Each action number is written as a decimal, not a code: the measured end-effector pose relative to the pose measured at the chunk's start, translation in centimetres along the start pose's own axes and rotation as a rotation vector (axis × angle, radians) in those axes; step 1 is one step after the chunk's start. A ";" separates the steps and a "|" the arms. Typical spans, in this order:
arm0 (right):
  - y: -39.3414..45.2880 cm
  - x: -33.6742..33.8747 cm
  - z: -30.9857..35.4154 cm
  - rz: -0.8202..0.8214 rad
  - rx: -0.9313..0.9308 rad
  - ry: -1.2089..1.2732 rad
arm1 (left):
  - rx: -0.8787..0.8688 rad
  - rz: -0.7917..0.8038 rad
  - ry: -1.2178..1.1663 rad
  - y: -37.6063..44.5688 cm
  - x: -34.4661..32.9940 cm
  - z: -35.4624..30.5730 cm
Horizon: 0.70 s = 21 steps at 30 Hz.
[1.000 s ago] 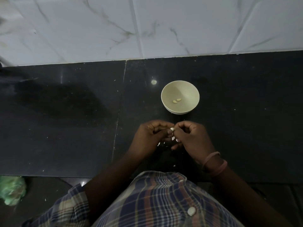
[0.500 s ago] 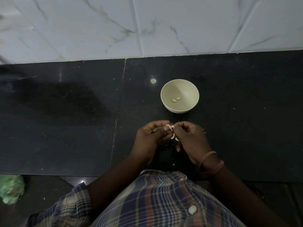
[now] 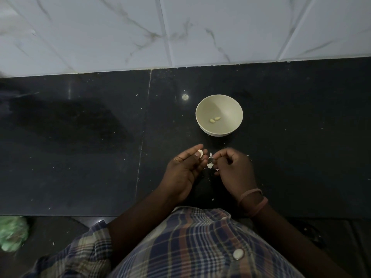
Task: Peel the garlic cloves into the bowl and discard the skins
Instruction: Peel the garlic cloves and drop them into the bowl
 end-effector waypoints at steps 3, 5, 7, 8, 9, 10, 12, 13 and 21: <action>0.1 -0.1 -0.1 -0.013 0.013 -0.028 | 0.001 0.017 0.049 0.3 0.1 0.0; 0.2 -0.1 0.2 -0.027 0.060 -0.080 | -0.008 0.031 0.102 0.4 0.2 0.0; 0.3 -0.1 0.4 -0.031 0.098 -0.115 | -0.029 0.022 0.192 0.3 0.3 -0.2; 0.4 -0.1 0.4 -0.029 0.096 -0.104 | -0.047 0.010 0.235 0.3 0.4 -0.4; 0.4 -0.1 0.4 -0.027 0.087 -0.080 | -0.070 -0.004 0.269 0.2 0.5 -0.6; 0.5 -0.1 0.4 -0.024 0.087 -0.053 | -0.091 -0.022 0.295 0.2 0.6 -0.8; 0.6 -0.1 0.8 -0.004 0.122 -0.032 | -0.125 -0.051 0.347 0.1 0.7 -1.1; 0.6 -0.1 1.1 0.005 0.149 -0.033 | -0.135 -0.059 0.372 0.1 0.7 -1.2; 0.7 -0.5 2.0 0.100 0.258 -0.136 | -0.202 -0.106 0.562 -0.5 0.3 -1.9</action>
Point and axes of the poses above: each hand's wrist, its own y-axis towards the middle knuckle, its own x-axis out of the back of the hand, z = x × y, the point moved 7 cm from there along y, towards the middle knuckle, and after that the axes turned 3 degrees about x, right-handed, at the moved point
